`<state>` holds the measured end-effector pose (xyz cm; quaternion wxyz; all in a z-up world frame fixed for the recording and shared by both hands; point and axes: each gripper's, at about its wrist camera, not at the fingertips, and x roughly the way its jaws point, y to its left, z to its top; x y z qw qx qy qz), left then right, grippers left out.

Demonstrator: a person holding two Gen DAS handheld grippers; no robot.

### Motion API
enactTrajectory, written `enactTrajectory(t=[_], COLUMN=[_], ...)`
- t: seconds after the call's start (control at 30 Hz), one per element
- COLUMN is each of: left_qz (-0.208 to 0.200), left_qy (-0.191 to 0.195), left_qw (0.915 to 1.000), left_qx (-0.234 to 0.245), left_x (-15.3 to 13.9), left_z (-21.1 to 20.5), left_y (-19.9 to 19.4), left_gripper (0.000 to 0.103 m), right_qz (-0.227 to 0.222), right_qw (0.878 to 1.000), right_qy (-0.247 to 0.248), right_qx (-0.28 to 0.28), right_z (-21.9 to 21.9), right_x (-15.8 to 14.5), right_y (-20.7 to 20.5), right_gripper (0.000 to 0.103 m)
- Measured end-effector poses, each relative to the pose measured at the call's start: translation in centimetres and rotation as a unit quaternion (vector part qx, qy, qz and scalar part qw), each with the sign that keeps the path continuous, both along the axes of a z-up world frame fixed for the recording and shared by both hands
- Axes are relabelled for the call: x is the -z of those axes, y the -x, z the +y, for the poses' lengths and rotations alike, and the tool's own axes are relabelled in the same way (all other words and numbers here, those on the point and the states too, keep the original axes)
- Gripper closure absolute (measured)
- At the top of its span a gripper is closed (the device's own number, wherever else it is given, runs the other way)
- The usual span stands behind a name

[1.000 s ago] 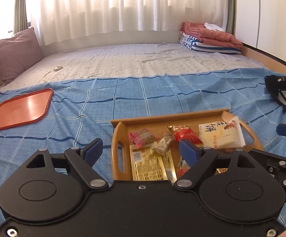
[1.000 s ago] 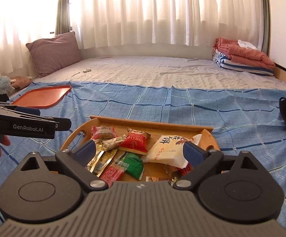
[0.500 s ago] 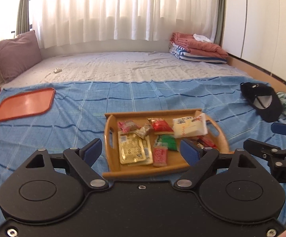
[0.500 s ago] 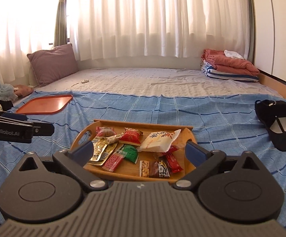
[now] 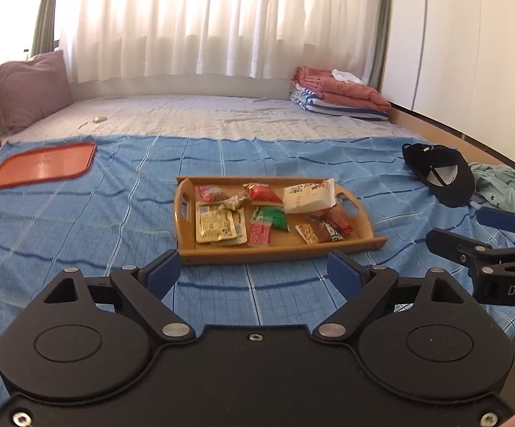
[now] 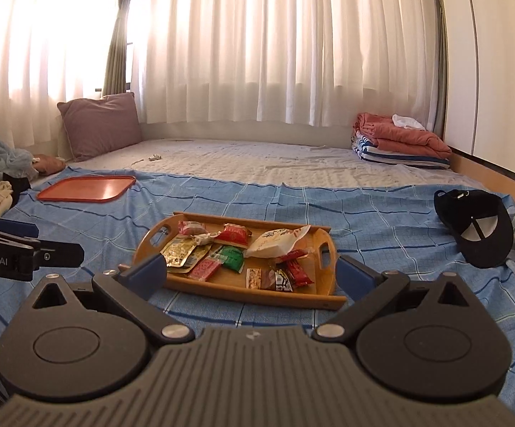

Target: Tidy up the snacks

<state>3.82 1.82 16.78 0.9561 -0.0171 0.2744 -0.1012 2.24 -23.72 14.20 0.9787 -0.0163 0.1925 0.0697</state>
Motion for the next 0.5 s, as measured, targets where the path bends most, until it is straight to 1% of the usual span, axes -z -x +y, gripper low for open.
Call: enactTrajectory(t=[0.1,0.2,0.5], left_qz=[0.013,0.024,0.044], left_qy=[0.009,0.006,-0.031], left_qw=[0.9998,0.9996,0.9979], left_qx=[-0.01,-0.018,-0.036], left_x=[1.7,3.6,8.8], left_z=[0.3,0.2,-0.6], left_y=[0.6,0.9,0.7], left_gripper=[0.014,0.014,0.014], right_qz=[0.005,0.015,0.052], right_qw=[1.0,1.0,0.998], right_qy=[-0.002,0.001,-0.006], right_qx=[0.001,0.005,0.021], right_z=[0.0,0.1,0.1], right_x=[1.3,3.0,7.7], right_y=[0.8,1.2,1.2], right_gripper=[0.0,0.0,0.0])
